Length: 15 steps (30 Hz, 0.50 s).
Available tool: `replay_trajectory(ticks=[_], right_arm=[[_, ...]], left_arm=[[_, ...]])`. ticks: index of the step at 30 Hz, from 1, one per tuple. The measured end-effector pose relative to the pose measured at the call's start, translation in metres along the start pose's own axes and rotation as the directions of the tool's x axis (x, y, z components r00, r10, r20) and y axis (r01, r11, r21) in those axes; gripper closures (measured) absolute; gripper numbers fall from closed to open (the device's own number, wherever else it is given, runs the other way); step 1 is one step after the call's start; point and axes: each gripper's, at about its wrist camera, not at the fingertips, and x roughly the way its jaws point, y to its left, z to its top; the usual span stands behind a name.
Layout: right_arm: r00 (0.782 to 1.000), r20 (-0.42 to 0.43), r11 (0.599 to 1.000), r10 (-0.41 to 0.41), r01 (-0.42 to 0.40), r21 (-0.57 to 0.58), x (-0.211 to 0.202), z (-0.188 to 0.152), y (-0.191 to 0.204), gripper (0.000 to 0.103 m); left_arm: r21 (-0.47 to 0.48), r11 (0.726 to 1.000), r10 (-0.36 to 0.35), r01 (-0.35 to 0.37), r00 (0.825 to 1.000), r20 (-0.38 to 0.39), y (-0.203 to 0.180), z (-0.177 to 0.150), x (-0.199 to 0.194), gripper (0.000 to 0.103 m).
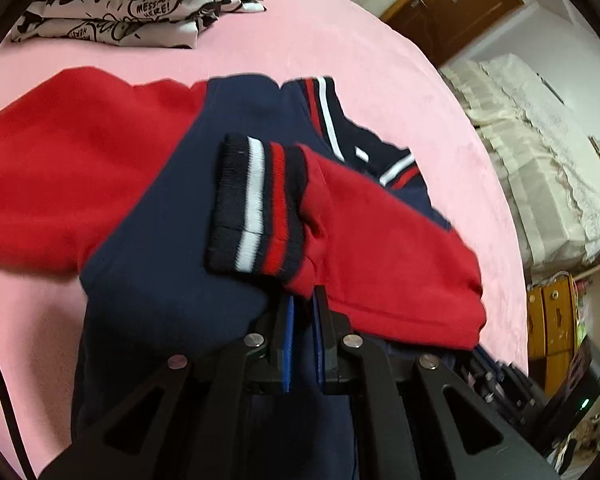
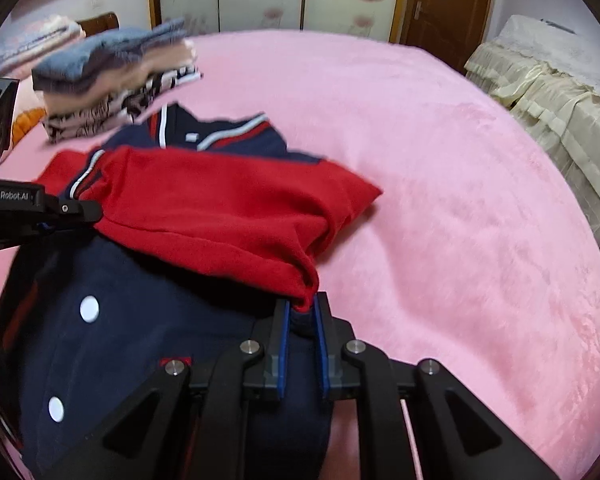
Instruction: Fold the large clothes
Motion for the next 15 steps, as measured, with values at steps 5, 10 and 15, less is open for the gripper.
replay_trajectory(ticks=[5,10,15], right_arm=[[0.986,0.022,0.982,0.168,-0.169,0.089,-0.022,0.008,-0.021,0.083],[0.961,0.022,0.937,0.275,-0.273,0.22,-0.023,0.029,-0.061,0.066],[0.925,-0.028,0.857,0.379,-0.34,0.388,0.014,0.05,-0.099,0.066]], left_arm=[[0.099,0.995,-0.023,0.027,0.999,-0.042,-0.015,-0.012,-0.015,0.09],[0.172,0.98,-0.094,0.104,0.993,-0.07,-0.048,-0.019,-0.02,0.09],[0.202,0.96,-0.176,0.195,0.978,-0.108,-0.083,-0.023,-0.007,0.09]])
